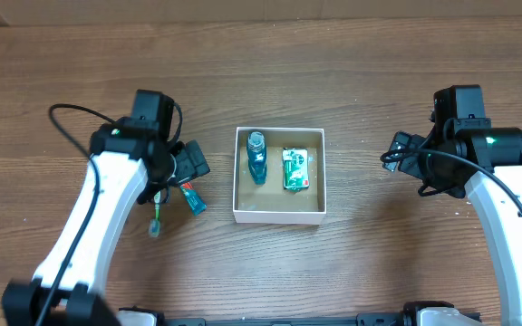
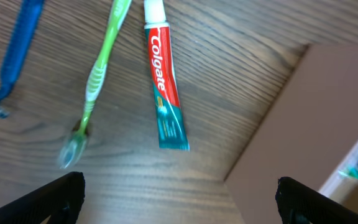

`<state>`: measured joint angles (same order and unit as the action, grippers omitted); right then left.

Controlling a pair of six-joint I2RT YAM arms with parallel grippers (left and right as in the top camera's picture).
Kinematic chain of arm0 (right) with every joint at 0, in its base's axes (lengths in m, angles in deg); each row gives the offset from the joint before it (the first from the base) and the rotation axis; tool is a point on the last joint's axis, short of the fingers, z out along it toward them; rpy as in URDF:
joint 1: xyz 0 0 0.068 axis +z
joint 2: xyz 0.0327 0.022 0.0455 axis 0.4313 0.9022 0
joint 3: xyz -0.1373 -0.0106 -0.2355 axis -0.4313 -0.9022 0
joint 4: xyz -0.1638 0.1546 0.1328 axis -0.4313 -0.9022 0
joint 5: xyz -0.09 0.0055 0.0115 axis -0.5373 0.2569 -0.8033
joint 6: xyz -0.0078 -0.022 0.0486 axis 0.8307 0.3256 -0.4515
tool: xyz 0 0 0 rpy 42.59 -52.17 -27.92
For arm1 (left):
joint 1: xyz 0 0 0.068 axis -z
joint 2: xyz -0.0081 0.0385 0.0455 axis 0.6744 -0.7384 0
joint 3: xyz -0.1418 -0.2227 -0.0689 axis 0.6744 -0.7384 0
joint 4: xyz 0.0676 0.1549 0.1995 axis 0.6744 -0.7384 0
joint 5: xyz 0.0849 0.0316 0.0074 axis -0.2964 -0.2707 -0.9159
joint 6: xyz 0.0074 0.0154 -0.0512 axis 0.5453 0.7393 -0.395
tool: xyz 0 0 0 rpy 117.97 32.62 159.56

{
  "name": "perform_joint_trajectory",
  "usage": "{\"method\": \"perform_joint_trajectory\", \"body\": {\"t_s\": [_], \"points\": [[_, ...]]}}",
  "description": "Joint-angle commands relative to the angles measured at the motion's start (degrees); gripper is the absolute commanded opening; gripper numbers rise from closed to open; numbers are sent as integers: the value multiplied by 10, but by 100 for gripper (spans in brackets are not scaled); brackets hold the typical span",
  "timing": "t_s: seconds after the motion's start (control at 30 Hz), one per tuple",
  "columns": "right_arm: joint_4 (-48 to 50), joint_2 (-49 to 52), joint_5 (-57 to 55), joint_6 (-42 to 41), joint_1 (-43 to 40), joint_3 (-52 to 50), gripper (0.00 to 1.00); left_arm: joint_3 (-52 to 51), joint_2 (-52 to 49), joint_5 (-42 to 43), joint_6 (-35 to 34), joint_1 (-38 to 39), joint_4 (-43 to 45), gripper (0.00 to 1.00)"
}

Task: Pack container
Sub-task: 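Grasp the Colgate toothpaste tube with the left gripper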

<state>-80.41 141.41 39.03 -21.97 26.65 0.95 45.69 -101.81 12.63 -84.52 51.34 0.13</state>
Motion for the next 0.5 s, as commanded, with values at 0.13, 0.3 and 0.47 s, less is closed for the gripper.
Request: {"method": "perform_joint_trajectory", "body": {"t_s": [0.13,0.3,0.47], "points": [[2,-3,14,6,-4,-1,100,8,-157,17,-43,0,29,100],[0,-3,14,5,-4,-1,100,8,-215,22,-50,0,47,100],[-4,-3,14,6,-4,-1,100,8,-218,21,-50,0,60,80]]}}
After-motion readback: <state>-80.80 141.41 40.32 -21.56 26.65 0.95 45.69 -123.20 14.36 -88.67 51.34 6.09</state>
